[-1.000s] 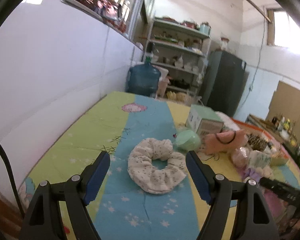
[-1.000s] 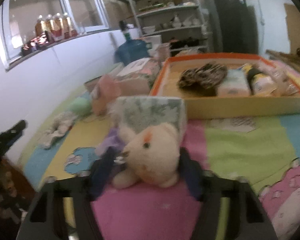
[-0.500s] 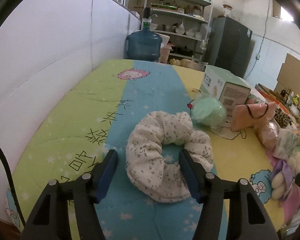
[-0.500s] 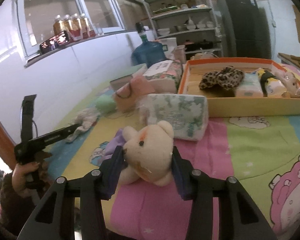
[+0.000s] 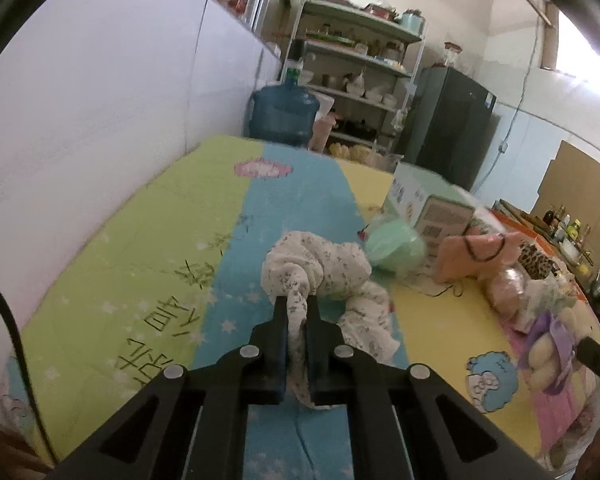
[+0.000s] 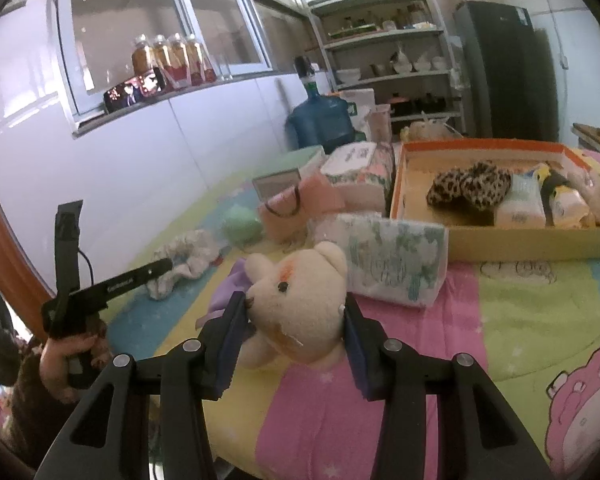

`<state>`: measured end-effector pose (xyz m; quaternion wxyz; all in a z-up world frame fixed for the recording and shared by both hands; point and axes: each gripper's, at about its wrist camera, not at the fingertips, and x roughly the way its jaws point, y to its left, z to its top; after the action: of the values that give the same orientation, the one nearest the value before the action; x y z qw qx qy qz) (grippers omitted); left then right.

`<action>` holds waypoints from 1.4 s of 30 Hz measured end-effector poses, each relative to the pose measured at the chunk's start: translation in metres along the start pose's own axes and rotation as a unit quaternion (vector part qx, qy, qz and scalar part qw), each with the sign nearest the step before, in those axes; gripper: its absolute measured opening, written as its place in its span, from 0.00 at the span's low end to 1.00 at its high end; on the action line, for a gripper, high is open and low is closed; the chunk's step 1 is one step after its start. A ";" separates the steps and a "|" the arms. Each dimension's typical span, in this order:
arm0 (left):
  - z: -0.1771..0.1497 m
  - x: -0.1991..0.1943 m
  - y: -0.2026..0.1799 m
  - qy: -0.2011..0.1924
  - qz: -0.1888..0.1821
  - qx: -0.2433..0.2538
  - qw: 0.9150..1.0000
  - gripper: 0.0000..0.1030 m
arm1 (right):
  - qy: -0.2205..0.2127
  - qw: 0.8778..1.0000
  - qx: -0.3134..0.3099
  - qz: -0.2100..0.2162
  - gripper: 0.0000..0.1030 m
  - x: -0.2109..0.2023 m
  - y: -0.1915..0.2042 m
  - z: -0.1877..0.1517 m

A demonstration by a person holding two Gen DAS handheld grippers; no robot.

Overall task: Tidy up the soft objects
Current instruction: 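Carry the scrunchie with left tool while right tool carries the teddy bear over the tray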

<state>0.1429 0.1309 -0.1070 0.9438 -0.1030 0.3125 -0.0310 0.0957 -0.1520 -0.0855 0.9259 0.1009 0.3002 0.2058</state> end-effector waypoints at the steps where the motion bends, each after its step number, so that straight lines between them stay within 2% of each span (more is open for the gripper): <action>1: 0.001 -0.004 -0.003 -0.005 0.000 0.003 1.000 0.07 | -0.004 1.000 -0.002 0.001 0.46 -0.002 0.001 0.002; 6: 0.014 -0.034 -0.024 -0.044 -0.007 0.029 0.999 0.07 | -0.020 1.000 -0.002 0.004 0.46 -0.008 0.000 0.011; 13: 0.027 -0.061 -0.058 -0.070 -0.031 0.059 0.995 0.07 | -0.044 0.999 -0.003 -0.001 0.46 -0.023 -0.004 0.021; 22: 0.042 -0.081 -0.114 -0.095 -0.089 0.098 0.987 0.07 | -0.079 0.997 0.008 -0.019 0.46 -0.047 -0.022 0.033; 34: 0.068 -0.071 -0.203 -0.110 -0.160 0.149 0.970 0.07 | -0.129 0.989 0.016 -0.077 0.46 -0.085 -0.070 0.060; 42: 0.087 -0.041 -0.253 -0.087 -0.200 0.159 0.963 0.07 | -0.148 0.982 0.022 -0.118 0.46 -0.099 -0.115 0.085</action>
<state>0.1634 -0.0964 0.0397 0.9460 -0.0139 0.1935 -0.2597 0.1111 -0.3042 -0.0025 0.9756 0.1141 0.1737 0.0712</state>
